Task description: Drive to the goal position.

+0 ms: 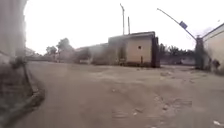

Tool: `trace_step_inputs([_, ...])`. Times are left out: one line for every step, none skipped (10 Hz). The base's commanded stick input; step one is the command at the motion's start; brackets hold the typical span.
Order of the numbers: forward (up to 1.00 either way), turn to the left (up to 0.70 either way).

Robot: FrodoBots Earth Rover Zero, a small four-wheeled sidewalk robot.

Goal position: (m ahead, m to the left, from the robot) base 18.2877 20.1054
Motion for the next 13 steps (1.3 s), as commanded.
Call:
trace_step_inputs([0.5, 0.5])
trace_step_inputs([0.5, 0.3])
trace_step_inputs([0.5, 0.0])
trace_step_inputs([0.5, 0.0])
trace_step_inputs([0.5, 0.0])
trace_step_inputs([0.5, 0.0])
trace_step_inputs([0.5, 0.0])
trace_step_inputs([0.5, 0.0])
trace_step_inputs([0.5, 0.0])
trace_step_inputs([0.5, 0.0])
trace_step_inputs([0.5, 0.0])
trace_step_inputs([0.5, 0.0])
trace_step_inputs([0.5, 0.0])
